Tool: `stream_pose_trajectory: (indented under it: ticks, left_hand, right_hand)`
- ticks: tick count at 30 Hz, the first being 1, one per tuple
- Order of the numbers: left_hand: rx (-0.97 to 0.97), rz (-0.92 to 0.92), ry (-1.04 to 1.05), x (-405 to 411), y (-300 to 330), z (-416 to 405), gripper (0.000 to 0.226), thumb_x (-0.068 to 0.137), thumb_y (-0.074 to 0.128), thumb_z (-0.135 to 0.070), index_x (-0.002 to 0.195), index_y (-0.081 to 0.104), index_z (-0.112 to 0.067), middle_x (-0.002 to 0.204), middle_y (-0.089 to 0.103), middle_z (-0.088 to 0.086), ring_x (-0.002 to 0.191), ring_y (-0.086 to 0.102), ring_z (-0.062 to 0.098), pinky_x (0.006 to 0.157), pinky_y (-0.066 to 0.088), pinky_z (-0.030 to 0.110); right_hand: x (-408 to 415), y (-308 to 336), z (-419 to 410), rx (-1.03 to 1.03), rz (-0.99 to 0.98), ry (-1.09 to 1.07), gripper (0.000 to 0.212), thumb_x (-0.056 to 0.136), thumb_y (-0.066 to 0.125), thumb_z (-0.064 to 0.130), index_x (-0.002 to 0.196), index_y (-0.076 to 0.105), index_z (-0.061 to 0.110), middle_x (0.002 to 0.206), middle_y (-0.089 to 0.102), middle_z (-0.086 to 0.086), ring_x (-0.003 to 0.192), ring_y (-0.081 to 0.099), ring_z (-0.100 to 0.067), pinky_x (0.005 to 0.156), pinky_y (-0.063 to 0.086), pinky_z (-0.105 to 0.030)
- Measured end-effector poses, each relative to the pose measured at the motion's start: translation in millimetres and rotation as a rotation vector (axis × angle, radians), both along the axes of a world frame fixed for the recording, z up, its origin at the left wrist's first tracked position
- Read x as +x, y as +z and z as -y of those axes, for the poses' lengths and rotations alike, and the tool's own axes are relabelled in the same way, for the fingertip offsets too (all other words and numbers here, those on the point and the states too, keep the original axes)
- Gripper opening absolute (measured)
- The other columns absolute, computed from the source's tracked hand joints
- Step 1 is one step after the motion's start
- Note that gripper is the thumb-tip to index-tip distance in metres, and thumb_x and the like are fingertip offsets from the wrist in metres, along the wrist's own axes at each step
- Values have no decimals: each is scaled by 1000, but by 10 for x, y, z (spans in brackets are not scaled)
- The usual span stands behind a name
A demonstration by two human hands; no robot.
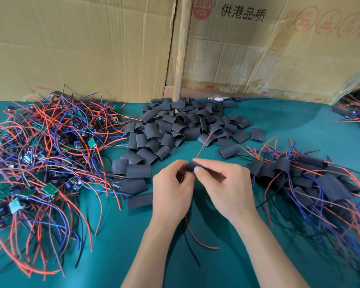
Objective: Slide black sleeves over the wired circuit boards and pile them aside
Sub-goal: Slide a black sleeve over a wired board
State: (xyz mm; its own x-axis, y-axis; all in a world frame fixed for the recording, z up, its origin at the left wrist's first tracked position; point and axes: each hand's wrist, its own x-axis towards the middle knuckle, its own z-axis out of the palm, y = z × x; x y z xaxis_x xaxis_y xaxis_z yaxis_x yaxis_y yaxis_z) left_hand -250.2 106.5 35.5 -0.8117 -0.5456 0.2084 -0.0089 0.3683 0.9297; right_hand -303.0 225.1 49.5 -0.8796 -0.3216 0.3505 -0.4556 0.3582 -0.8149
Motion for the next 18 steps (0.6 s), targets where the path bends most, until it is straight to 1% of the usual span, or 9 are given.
stream_pose_trajectory:
  ticks: [1,3,4,6,8,11,14,16,18]
  left_hand:
    - [1,-5,2,5,14,-4,23,86,60,-2,83,73,-20,71,70,-6,66,59,11,65,48,22]
    - [6,-8,10,17,30,-3,24,84,60,-1,83,74,-20,73,71,-9,68,61,8,66,48,19]
    - [4,-6,15,22,33,1,25,83,60,0,83,74,-20,74,72,-9,71,63,8,67,48,19]
    - [-10,2,12,27,36,6,29,79,58,3,85,75,-19,75,73,-9,75,64,6,68,48,15]
    - [-26,13,-8,28,35,-3,33,77,57,5,87,76,-20,77,74,-11,77,64,3,68,47,12]
    - [-54,26,-14,13,15,-8,32,81,59,3,92,77,-20,82,75,-10,79,66,8,74,50,18]
    - [-15,-7,5,-6,-21,6,28,88,61,1,92,77,-21,81,75,-16,79,67,2,71,47,11]
    - [12,-14,7,-9,-27,16,28,89,62,1,91,78,-23,80,74,-19,77,67,-1,70,46,7]
    - [21,-22,4,-13,-35,29,28,90,63,-1,90,77,-25,80,74,-21,77,67,-1,70,46,7]
  right_hand:
    - [16,5,-2,37,-49,15,19,90,74,20,106,82,25,102,79,15,93,70,9,85,51,-11]
    - [57,21,14,122,-148,54,21,93,67,31,107,82,24,105,79,13,97,71,3,86,55,-22]
    - [73,33,21,152,-178,70,24,94,66,34,107,82,23,106,79,13,97,72,0,86,56,-27]
    - [62,64,7,192,-177,87,22,94,69,35,109,82,24,107,79,11,95,74,-7,84,57,-34]
    - [22,93,-51,224,-102,96,21,91,76,33,110,81,28,106,79,12,94,74,-6,86,58,-36]
    - [-40,129,-142,175,127,153,29,84,83,27,112,80,34,97,79,15,91,73,-2,90,58,-32]
    - [-83,123,-173,93,235,185,37,78,89,18,109,79,36,83,75,13,78,72,-8,83,57,-30]
    - [-95,112,-168,36,297,205,41,75,91,14,108,79,35,83,74,7,72,68,-12,81,58,-34]
    - [-90,102,-156,-31,332,209,40,72,92,13,106,80,31,89,75,-2,74,67,-12,82,57,-35]
